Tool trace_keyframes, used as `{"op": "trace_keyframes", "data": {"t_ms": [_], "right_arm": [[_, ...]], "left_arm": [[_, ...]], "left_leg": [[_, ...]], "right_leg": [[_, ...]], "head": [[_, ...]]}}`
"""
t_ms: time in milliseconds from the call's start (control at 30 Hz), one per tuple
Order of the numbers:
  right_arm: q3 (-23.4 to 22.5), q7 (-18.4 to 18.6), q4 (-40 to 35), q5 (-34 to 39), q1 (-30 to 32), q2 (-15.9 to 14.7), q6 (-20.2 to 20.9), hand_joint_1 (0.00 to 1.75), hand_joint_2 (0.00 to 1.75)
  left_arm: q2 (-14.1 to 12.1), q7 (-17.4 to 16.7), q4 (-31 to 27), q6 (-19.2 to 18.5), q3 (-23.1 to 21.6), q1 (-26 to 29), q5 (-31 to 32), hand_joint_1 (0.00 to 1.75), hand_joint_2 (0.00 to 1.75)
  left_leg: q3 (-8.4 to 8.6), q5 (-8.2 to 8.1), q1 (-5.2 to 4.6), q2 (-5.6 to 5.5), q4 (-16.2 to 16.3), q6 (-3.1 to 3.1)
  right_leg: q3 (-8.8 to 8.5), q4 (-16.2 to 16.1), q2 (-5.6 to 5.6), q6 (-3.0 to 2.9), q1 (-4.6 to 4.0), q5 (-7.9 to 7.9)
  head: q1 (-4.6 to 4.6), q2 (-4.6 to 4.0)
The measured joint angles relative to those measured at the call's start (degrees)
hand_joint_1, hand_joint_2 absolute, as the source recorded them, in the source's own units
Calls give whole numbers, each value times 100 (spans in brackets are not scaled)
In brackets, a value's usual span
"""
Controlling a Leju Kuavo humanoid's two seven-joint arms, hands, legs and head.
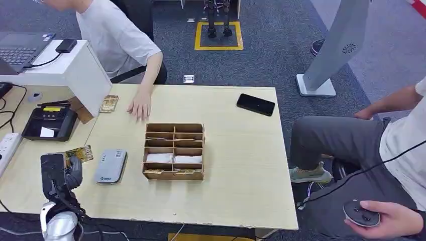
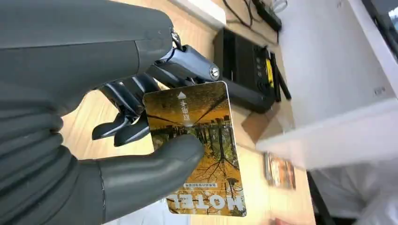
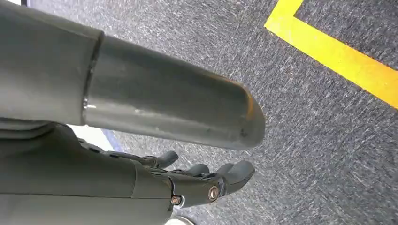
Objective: Pass the card to the sensor for recognition and then transmit it.
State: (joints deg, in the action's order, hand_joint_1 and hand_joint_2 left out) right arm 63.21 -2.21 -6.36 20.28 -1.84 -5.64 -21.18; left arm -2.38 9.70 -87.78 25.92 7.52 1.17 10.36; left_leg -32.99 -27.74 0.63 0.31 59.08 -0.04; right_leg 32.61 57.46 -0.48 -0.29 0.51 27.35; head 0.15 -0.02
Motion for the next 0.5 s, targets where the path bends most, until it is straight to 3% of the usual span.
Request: {"op": "trace_keyframes", "data": {"t_ms": [233,500], "right_arm": [[120,11,-24,-72,-51,17,2,0,0],[164,28,-24,-72,-63,17,9,0,0]], "left_arm": [[11,120,759,261,179,-315,101,175,175],[87,170,1043,269,206,-339,158,175,175]], "left_leg": [[1,0,1,0,0,0],[0,0,-1,0,0,0]], "right_leg": [[0,0,2,0,0,0],[1,0,2,0,0,0]], "head": [[0,0],[0,0]]}}
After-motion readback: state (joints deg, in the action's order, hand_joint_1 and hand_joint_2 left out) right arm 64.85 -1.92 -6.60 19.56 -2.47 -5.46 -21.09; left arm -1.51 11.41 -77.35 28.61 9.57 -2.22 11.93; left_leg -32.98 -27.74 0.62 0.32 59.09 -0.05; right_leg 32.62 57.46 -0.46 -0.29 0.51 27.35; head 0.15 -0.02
